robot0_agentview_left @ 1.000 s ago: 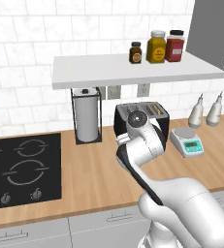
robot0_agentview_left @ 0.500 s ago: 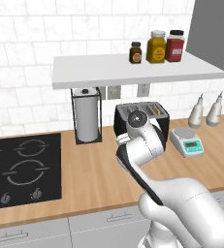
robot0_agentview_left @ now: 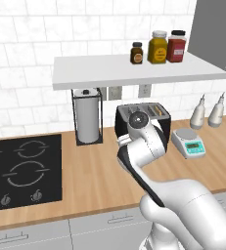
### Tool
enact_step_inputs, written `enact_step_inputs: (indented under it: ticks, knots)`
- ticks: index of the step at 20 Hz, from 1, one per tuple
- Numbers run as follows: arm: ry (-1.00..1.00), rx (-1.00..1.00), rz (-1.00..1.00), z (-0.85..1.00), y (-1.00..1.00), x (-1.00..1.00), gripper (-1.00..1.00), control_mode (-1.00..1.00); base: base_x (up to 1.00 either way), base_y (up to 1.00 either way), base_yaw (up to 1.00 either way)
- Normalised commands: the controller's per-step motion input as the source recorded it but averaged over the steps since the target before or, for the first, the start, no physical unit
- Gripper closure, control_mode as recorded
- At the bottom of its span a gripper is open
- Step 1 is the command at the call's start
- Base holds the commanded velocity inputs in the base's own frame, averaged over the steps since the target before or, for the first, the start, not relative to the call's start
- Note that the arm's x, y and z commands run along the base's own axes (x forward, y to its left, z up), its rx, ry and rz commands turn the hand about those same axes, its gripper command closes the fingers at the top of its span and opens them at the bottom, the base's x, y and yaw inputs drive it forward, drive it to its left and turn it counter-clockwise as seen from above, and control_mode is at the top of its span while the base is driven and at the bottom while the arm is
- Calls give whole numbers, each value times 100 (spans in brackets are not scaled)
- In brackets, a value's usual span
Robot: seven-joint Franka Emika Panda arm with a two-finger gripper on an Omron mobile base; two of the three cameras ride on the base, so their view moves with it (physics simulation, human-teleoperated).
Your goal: Start the toaster. Once the lever pops up, take the bread to the plate on the dining counter.
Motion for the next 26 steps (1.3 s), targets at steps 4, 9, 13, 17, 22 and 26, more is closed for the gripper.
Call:
enact_step_inputs:
  ticks: [4, 9, 13, 17, 22, 26]
  knots:
    - [0, 0, 0, 0, 0, 0, -100, -100, 0, 0, 0]
    - [0, 0, 0, 0, 0, 0, -100, -100, 0, 0, 0]
    - [0, 0, 0, 0, 0, 0, -100, -100, 0, 0, 0]
    - [0, 0, 0, 0, 0, 0, -100, -100, 0, 0, 0]
    - [0, 0, 0, 0, 0, 0, -100, -100, 0, 0, 0]
    - [0, 0, 0, 0, 0, 0, -100, -100, 0, 0, 0]
